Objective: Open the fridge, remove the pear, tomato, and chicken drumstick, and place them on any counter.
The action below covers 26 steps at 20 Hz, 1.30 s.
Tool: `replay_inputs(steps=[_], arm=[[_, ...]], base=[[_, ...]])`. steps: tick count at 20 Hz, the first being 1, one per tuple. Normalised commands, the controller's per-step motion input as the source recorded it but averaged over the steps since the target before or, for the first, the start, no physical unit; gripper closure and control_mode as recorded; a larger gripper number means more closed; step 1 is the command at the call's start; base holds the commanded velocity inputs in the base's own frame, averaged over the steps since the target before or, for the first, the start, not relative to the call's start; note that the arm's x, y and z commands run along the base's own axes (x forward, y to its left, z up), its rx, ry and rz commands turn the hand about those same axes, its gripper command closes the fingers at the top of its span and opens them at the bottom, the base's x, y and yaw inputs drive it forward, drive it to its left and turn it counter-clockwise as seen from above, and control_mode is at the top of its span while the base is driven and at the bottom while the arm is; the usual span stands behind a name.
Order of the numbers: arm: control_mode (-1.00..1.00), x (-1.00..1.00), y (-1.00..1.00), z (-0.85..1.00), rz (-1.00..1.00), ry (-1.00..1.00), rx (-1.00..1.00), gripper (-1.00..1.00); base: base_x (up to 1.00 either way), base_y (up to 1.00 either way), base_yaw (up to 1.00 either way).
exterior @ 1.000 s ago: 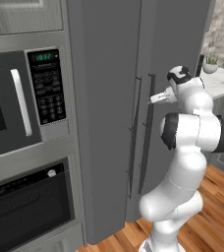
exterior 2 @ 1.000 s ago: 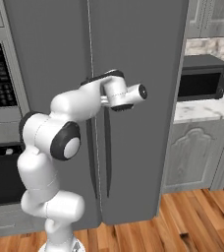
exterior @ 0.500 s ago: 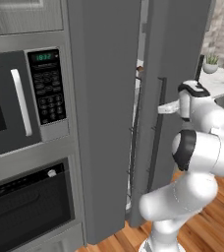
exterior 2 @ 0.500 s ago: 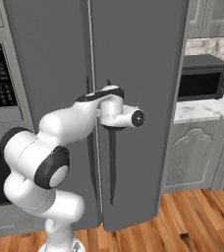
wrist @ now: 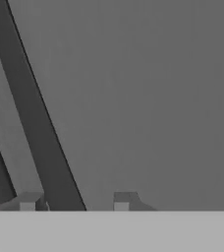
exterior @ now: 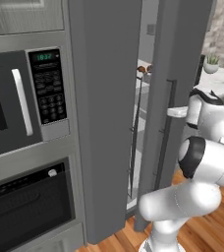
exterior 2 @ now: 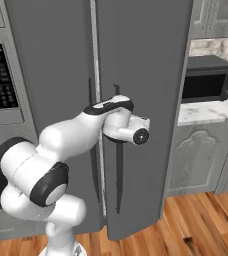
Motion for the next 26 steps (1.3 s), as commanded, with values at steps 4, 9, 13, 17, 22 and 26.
replay_inputs(steps=[4,9,13,17,22,26], arm=[[-1.0,0.0,-1.0,0.29,-0.23,0.0,0.15,1.0],[-1.0,-0.2,-1.0,0.19,-0.16,0.0,0.16,1.0],[-1.0,-0.36,-1.0,0.24,-0.14,0.0,0.13,1.0],[-1.0,-0.54,-0.36,0.25,-0.14,0.0,0.05,-1.0],[-1.0,-0.94,0.94,0.14,-0.05,-0.11,-0.03,-1.0],[-1.0,-0.46,0.93,0.11,-0.12,-0.22,-0.19,-1.0]], base=[[0.0,0.0,0.0],[0.0,0.0,0.0],[0.0,0.0,0.0],[0.0,0.0,0.0],[0.0,0.0,0.0],[0.0,0.0,0.0]])
